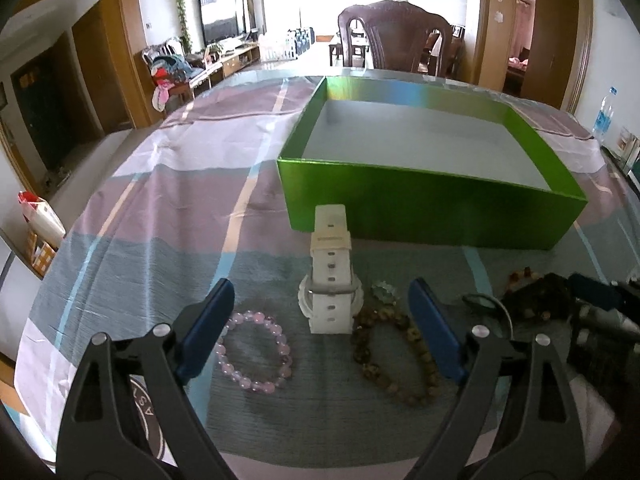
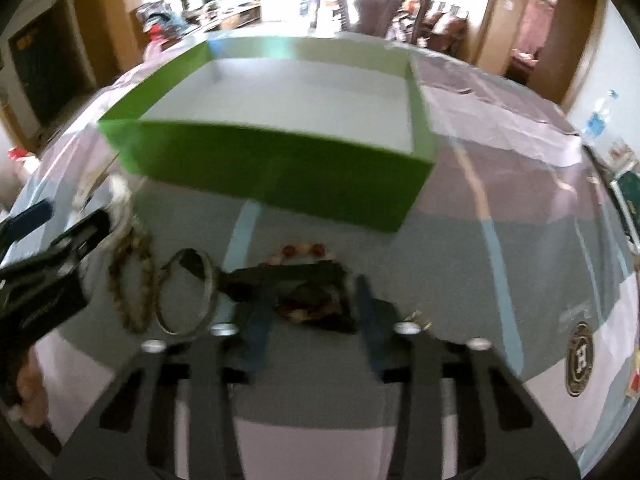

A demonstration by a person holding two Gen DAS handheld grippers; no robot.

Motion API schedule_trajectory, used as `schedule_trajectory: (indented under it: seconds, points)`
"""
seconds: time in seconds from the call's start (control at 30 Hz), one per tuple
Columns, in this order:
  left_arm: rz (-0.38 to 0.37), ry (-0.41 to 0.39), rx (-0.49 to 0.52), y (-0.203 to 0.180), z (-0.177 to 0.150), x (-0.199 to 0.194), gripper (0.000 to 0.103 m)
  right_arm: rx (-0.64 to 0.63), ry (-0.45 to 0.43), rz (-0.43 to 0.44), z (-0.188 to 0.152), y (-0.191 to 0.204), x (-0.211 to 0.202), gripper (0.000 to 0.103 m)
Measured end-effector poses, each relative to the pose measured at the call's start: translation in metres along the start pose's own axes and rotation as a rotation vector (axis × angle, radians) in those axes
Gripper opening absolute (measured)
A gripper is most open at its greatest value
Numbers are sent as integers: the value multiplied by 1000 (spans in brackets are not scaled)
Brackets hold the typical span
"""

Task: Organize jewelry

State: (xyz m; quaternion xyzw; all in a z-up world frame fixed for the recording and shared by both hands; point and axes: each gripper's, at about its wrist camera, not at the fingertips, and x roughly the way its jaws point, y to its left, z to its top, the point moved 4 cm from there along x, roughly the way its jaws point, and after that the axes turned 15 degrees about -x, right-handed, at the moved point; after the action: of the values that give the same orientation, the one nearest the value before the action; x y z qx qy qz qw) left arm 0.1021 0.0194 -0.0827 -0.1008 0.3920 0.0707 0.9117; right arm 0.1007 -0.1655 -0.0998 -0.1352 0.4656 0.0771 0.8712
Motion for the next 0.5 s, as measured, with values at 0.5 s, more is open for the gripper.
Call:
schedule_trajectory:
  seconds: [0.5]
  points:
    - [5,-25,-13,5,-4,7,90,-149,76,165,-31,52,-16,58]
